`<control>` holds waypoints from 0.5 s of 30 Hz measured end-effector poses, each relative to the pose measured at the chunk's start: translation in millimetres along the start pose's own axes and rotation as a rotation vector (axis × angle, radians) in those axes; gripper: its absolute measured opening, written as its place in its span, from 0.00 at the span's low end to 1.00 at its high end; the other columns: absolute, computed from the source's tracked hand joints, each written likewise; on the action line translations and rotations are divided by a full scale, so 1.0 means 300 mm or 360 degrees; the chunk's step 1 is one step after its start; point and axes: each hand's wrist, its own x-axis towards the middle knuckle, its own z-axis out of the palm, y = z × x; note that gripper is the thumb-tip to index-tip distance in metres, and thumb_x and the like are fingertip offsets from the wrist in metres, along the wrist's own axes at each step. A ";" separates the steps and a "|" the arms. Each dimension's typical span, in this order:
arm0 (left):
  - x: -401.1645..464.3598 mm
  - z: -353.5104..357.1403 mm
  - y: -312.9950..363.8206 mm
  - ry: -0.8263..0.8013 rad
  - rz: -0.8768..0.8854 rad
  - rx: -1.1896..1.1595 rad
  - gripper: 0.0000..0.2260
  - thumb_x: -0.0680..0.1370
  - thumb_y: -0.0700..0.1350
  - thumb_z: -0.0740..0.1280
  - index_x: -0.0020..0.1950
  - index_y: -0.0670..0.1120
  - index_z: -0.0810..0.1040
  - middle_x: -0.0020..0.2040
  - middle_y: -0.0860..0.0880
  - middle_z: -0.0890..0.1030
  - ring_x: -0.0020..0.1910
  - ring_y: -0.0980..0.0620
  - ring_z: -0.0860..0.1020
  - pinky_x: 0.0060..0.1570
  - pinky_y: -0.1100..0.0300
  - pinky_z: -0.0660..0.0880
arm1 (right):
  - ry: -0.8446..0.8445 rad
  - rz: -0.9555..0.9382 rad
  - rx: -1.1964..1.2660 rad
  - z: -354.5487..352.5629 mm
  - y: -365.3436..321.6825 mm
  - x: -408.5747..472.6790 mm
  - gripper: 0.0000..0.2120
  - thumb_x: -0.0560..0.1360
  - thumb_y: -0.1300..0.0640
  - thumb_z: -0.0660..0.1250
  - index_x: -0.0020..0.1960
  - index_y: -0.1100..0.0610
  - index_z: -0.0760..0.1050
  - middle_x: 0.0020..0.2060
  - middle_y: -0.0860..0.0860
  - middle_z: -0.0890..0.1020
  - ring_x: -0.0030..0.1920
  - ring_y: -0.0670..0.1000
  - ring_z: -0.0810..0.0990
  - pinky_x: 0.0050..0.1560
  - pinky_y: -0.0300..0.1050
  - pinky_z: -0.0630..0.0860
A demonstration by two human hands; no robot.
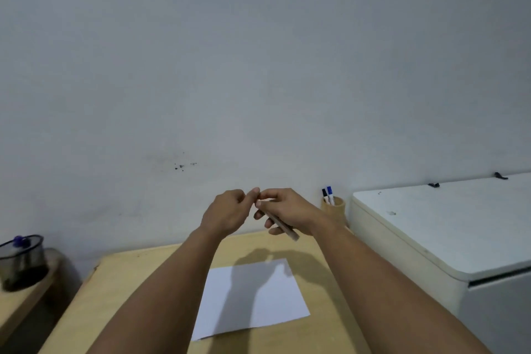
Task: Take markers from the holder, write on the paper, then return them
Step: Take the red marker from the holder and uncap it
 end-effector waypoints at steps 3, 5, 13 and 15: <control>-0.030 -0.079 -0.044 -0.0047 -0.0010 -0.0132 0.24 0.83 0.63 0.58 0.44 0.45 0.82 0.38 0.48 0.82 0.40 0.45 0.81 0.43 0.48 0.82 | -0.0070 -0.0043 0.0035 0.084 -0.026 0.035 0.09 0.83 0.51 0.72 0.59 0.54 0.86 0.44 0.53 0.87 0.32 0.48 0.76 0.33 0.41 0.77; -0.045 -0.121 -0.066 -0.0096 -0.0070 -0.0256 0.20 0.85 0.57 0.58 0.47 0.45 0.82 0.39 0.48 0.77 0.39 0.48 0.76 0.37 0.55 0.76 | -0.0107 -0.0069 0.0024 0.125 -0.032 0.054 0.07 0.82 0.51 0.74 0.53 0.55 0.87 0.44 0.53 0.88 0.32 0.48 0.76 0.33 0.40 0.75; -0.020 -0.114 -0.179 0.0037 -0.0292 -0.0364 0.21 0.87 0.49 0.54 0.41 0.42 0.78 0.37 0.45 0.73 0.30 0.49 0.66 0.34 0.57 0.66 | 0.0142 -0.0195 -0.0133 0.285 0.059 0.160 0.04 0.79 0.55 0.76 0.47 0.55 0.86 0.41 0.56 0.90 0.29 0.48 0.76 0.32 0.41 0.72; -0.003 -0.095 -0.221 0.0077 -0.0308 -0.0338 0.22 0.87 0.49 0.54 0.40 0.42 0.79 0.33 0.47 0.73 0.29 0.50 0.67 0.34 0.56 0.65 | 0.0179 -0.0221 -0.0204 0.309 0.090 0.187 0.05 0.79 0.54 0.76 0.46 0.54 0.87 0.42 0.55 0.91 0.29 0.49 0.78 0.32 0.38 0.73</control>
